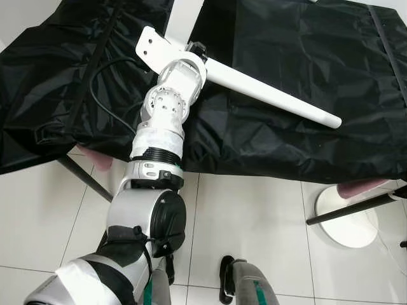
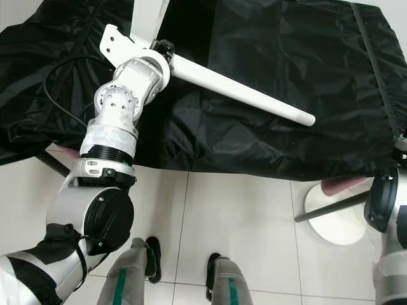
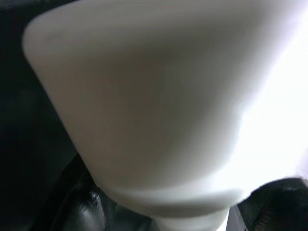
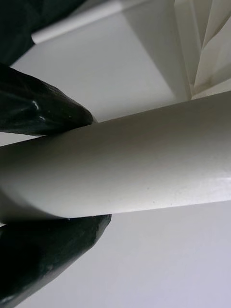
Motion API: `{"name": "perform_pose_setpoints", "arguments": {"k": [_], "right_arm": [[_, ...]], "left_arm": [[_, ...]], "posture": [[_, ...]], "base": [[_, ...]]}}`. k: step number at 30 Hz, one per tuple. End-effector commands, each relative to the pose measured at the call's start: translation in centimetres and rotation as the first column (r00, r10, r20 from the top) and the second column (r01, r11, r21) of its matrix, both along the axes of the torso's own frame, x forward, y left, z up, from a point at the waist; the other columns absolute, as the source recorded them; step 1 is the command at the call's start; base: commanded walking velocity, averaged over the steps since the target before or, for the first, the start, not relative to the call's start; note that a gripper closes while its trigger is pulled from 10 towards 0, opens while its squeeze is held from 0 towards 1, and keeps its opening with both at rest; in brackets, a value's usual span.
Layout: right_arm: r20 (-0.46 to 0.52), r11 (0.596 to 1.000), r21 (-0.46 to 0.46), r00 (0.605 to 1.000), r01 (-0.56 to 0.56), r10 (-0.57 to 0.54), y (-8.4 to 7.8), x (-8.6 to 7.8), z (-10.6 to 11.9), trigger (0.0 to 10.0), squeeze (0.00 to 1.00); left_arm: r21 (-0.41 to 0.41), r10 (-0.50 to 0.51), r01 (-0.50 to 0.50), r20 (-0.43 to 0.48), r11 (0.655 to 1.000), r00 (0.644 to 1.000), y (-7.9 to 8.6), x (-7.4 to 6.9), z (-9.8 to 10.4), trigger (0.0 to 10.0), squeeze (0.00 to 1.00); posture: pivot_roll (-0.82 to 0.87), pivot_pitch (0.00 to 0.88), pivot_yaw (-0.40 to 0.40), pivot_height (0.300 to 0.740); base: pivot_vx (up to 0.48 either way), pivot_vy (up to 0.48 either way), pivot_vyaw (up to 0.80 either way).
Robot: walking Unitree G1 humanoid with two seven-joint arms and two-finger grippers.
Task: Building children table
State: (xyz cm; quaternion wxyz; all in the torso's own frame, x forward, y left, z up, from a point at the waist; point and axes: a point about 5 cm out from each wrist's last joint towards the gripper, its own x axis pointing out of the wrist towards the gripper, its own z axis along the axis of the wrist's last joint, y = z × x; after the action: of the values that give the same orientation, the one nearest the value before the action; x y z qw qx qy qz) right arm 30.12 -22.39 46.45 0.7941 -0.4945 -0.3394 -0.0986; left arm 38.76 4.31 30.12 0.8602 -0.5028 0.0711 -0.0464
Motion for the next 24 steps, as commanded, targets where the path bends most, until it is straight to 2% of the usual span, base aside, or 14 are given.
{"name": "perform_pose_setpoints", "arguments": {"k": [1, 7, 10, 11, 18, 19, 20, 21, 22, 23, 24], "right_arm": [[0.09, 0.988, 0.106, 0.991, -0.111, 0.102, 1.1, -0.3, 0.2, 10.0, 0.0], [0.109, 0.991, 0.097, 0.99, -0.095, 0.085, 1.2, -0.3, -0.4, 10.0, 0.0], [0.118, 0.99, 0.105, 0.99, -0.093, 0.081, 1.1, -0.3, -0.4, 10.0, 0.0], [0.151, 0.987, 0.122, 0.985, -0.106, 0.087, 1.1, -0.6, -0.4, 10.0, 0.0], [0.151, 0.987, 0.122, 0.985, -0.106, 0.087, 1.1, -0.6, -0.4, 10.0, 0.0], [0.175, 0.984, 0.134, 0.98, -0.116, 0.092, 1.2, -0.8, -0.3, 10.0, 0.0], [0.222, 0.973, 0.222, 0.975, -0.064, 0.013, 0.6, -0.8, -2.1, 10.0, 0.0], [0.222, 0.973, 0.222, 0.975, -0.064, 0.013, 0.6, -0.8, -2.1, 10.0, 0.0], [0.254, 0.961, 0.276, 0.963, 0.014, -0.086, -0.1, -0.9, -4.3, 10.0, 0.0], [0.246, 0.942, 0.318, 0.951, 0.104, -0.188, -0.9, -1.0, -7.4, 10.0, 0.0], [0.246, 0.942, 0.318, 0.951, 0.104, -0.188, -0.9, -1.0, -7.4, 10.0, 0.0]], "left_arm": [[0.074, -0.228, 0.217, 0.402, 0.973, 0.887, -5.4, -3.8, 8.8, 0.0, 0.0], [0.111, -0.232, 0.203, 0.479, 0.973, 0.847, -5.6, -4.6, 9.6, 0.0, 0.0], [0.116, -0.231, 0.2, 0.493, 0.973, 0.839, -5.7, -4.7, 9.8, 0.0, 0.0], [0.115, -0.23, 0.199, 0.505, 0.973, 0.832, -5.6, -4.9, 9.9, 0.0, 0.0], [0.115, -0.23, 0.199, 0.505, 0.973, 0.832, -5.6, -4.9, 9.9, 0.0, 0.0], [0.113, -0.228, 0.199, 0.514, 0.974, 0.827, -5.6, -4.9, 10.0, 0.0, 0.0], [0.141, -0.241, 0.196, 0.578, 0.97, 0.78, -5.5, -5.8, 10.9, 0.0, 0.0], [0.141, -0.241, 0.196, 0.578, 0.97, 0.78, -5.5, -5.8, 10.9, 0.0, 0.0], [0.181, -0.25, 0.175, 0.641, 0.968, 0.725, -5.5, -6.6, 11.8, 0.0, 0.0], [0.221, -0.261, 0.146, 0.697, 0.964, 0.668, -5.6, -7.5, 12.6, 0.0, 0.0], [0.221, -0.261, 0.146, 0.697, 0.964, 0.668, -5.6, -7.5, 12.6, 0.0, 0.0]], "posture": [[-0.1, 0.176, -0.011, 0.74], [-0.1, 0.18, -0.018, 0.74], [-0.09, 0.182, -0.022, 0.74], [-0.09, 0.182, -0.022, 0.74], [-0.09, 0.182, -0.022, 0.74], [-0.09, 0.182, -0.022, 0.74], [-0.09, 0.176, -0.033, 0.74], [-0.09, 0.176, -0.033, 0.74], [-0.08, 0.175, -0.034, 0.74], [-0.09, 0.173, -0.033, 0.74], [-0.09, 0.173, -0.033, 0.74]], "base": [[0.0, 0.0, 0.0], [0.0, 0.0, 0.0], [0.0, 0.0, 0.0], [0.0, 0.0, 0.0], [0.0, 0.0, 0.0], [0.0, 0.0, 0.0], [0.0, 0.0, 0.0], [0.0, 0.0, 0.0], [0.0, 0.0, 0.0], [0.0, 0.0, 0.0], [0.0, 0.0, 0.0]]}}
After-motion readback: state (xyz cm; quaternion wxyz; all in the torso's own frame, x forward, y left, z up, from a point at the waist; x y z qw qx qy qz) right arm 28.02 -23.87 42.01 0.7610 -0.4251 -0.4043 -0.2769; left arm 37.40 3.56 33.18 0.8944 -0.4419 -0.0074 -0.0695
